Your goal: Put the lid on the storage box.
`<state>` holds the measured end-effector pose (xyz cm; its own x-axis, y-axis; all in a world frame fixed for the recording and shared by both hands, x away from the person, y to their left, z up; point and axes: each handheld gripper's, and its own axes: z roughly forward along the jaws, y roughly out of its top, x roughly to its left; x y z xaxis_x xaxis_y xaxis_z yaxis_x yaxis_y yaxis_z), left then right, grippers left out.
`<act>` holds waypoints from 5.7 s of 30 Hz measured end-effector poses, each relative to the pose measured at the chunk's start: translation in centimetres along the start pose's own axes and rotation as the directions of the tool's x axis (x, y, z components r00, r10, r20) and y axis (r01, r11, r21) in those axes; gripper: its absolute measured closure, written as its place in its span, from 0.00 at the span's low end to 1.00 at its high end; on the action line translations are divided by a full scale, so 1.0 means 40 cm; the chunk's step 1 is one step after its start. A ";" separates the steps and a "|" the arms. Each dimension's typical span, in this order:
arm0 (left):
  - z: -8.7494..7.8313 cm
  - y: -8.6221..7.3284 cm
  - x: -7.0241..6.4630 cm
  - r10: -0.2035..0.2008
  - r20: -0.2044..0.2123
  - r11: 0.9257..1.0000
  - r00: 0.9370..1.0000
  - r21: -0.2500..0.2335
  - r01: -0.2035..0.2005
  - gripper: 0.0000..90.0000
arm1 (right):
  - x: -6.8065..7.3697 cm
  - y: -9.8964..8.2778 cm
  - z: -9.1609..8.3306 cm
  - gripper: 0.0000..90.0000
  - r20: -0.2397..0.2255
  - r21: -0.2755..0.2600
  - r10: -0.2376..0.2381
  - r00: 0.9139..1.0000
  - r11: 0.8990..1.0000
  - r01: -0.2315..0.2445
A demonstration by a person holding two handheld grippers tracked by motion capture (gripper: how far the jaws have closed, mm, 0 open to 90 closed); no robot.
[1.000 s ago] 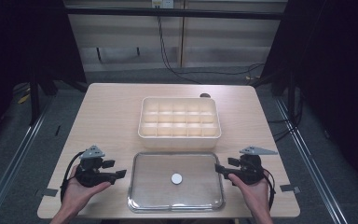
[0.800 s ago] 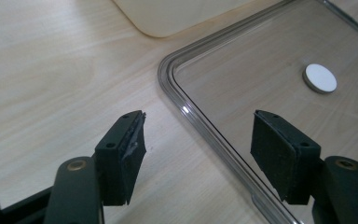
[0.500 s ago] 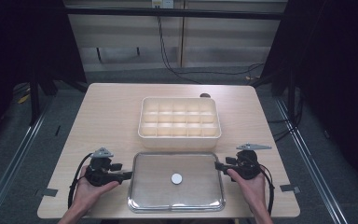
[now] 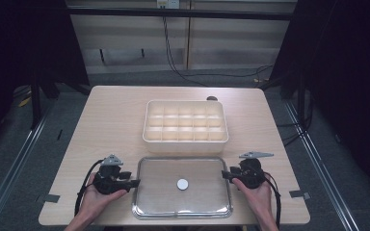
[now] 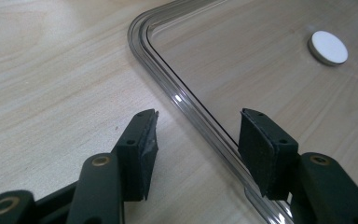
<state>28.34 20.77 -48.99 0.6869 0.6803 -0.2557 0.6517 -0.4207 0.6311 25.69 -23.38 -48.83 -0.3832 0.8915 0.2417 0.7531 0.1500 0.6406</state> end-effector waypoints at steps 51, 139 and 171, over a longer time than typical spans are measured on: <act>0.013 0.006 -0.011 0.030 0.009 0.999 1.000 0.016 -0.030 0.74 | -0.040 -0.041 0.031 0.66 -0.355 0.073 0.315 0.881 0.948 -0.309; -0.074 0.050 -0.016 0.026 0.084 0.977 0.996 -0.214 -0.007 0.72 | 0.004 0.015 -0.057 0.73 -0.314 -0.170 0.205 0.927 0.948 -0.268; -0.071 0.179 0.027 0.002 0.104 0.971 0.995 -0.239 0.024 0.77 | -0.037 0.123 -0.079 0.75 -0.323 -0.258 0.203 0.925 0.921 -0.292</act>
<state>32.83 20.21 -42.66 0.7177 0.6134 -0.3298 0.5718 -0.2488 0.7818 28.26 -25.33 -43.75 -0.3742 0.7168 0.5884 0.6677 -0.2320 0.7073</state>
